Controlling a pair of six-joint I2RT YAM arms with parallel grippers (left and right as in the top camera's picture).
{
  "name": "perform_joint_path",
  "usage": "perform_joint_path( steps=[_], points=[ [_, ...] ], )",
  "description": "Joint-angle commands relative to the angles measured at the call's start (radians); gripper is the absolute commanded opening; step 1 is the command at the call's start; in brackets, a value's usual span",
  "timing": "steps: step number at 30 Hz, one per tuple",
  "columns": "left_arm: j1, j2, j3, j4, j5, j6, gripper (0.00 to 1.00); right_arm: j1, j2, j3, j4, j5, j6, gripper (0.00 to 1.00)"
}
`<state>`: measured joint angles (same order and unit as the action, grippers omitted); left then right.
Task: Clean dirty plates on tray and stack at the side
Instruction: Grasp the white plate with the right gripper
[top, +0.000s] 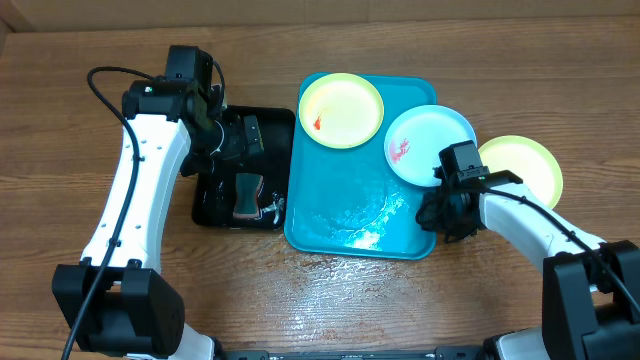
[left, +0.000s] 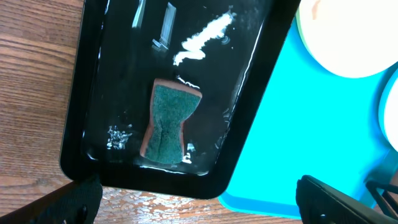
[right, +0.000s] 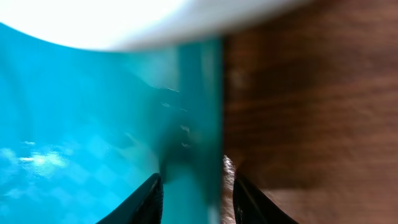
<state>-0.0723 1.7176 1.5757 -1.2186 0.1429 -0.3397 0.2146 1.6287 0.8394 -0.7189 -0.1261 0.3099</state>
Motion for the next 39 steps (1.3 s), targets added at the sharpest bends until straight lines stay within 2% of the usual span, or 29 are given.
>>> perform_joint_path(
  steps=[1, 4, 7, 11, 14, 17, 23, 28, 30, 37, 39],
  points=[
    [-0.006, -0.003, 0.010, 0.001, 0.004, 0.014, 1.00, -0.008, -0.054, 0.090, -0.033, 0.032, 0.002, 0.40],
    [-0.006, -0.003, 0.010, 0.001, 0.004, 0.014, 1.00, -0.008, -0.087, 0.179, -0.097, 0.070, -0.013, 0.43],
    [-0.006, -0.003, 0.010, 0.001, 0.004, 0.014, 1.00, -0.012, -0.096, 0.260, -0.123, 0.167, 0.053, 0.55],
    [-0.006, -0.003, 0.010, 0.001, 0.005, 0.014, 1.00, -0.056, -0.094, 0.296, 0.015, 0.238, 0.052, 0.60],
    [-0.006, -0.003, 0.010, 0.001, 0.008, 0.002, 1.00, -0.098, -0.064, 0.293, 0.141, 0.238, -0.021, 0.61],
    [-0.006, -0.003, 0.010, 0.013, 0.019, -0.002, 1.00, -0.137, -0.012, 0.293, 0.214, 0.238, -0.031, 0.63],
    [-0.006, -0.003, 0.010, 0.016, 0.090, -0.024, 1.00, -0.201, 0.129, 0.293, 0.295, 0.208, -0.055, 0.65],
    [-0.006, -0.003, 0.010, 0.016, 0.094, -0.024, 1.00, -0.203, 0.177, 0.293, 0.304, 0.173, -0.098, 0.65],
    [-0.006, -0.003, 0.010, 0.016, 0.094, -0.024, 1.00, -0.203, 0.183, 0.293, 0.302, 0.175, -0.098, 0.60],
    [-0.006, -0.003, 0.010, 0.016, 0.094, -0.024, 1.00, -0.205, 0.184, 0.290, 0.266, 0.177, -0.098, 0.22],
    [-0.006, -0.003, 0.010, 0.016, 0.094, -0.024, 1.00, -0.204, 0.184, 0.288, 0.248, 0.177, -0.097, 0.22]
  ],
)
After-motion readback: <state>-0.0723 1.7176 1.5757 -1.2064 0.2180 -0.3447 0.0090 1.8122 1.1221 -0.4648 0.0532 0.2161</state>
